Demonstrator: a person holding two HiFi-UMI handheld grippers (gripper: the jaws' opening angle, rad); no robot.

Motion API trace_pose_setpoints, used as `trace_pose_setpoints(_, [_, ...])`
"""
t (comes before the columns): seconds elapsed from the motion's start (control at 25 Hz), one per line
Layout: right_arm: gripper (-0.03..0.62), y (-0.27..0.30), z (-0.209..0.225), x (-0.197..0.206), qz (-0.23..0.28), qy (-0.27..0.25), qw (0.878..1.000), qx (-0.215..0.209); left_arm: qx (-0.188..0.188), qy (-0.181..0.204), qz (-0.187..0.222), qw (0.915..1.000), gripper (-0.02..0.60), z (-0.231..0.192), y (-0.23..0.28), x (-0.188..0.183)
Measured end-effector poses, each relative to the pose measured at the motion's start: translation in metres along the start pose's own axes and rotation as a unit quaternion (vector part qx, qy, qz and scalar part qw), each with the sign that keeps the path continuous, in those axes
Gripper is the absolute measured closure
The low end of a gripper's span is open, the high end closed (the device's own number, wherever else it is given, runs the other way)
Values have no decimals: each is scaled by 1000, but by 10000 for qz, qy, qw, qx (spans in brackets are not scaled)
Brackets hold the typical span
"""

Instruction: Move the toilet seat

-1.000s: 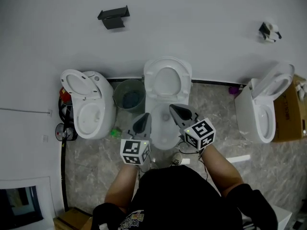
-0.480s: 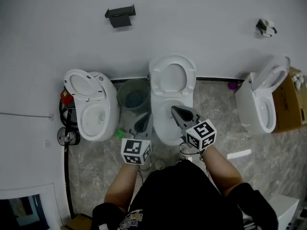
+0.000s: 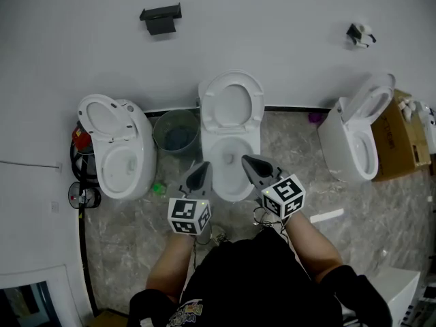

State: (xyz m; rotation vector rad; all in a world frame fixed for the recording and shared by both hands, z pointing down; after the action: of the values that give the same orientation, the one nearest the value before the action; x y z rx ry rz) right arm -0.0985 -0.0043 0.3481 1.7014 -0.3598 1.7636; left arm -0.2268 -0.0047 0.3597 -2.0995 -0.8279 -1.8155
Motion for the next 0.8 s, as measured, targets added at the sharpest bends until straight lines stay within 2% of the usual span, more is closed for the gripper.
trace_pose_setpoints(0.2, [588,-17,9,0,21,-79,9998,-153,-226,-2,25,9997,574,19,-5,7])
trace_pose_setpoints(0.36, [588,-39,16,1,27,-310,9982,-507,-596,-60,60,9982,574,42,-9,15])
trace_pose_setpoints(0.6, [588,-108,47,11,68,-816,9897,-1174,-1234,-79,117,9923,574,124,-3,32])
trace_pose_setpoints(0.8, [588,-163,85,20,30,-804,9836,-1617,-1801,-193,215,9832,574,193,-2,43])
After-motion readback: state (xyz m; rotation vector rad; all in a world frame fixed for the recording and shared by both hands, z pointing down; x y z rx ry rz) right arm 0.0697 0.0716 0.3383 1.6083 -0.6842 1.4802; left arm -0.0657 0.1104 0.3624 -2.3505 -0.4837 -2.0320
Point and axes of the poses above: the fingertips, and each gripper's own axes: y forward along the fingers, z to its right, x out of its underside, the point moved 3 cm from there along -y, backward along the fingers, and after that the axes turned 2 degrees about z, right-handed, at the moved point
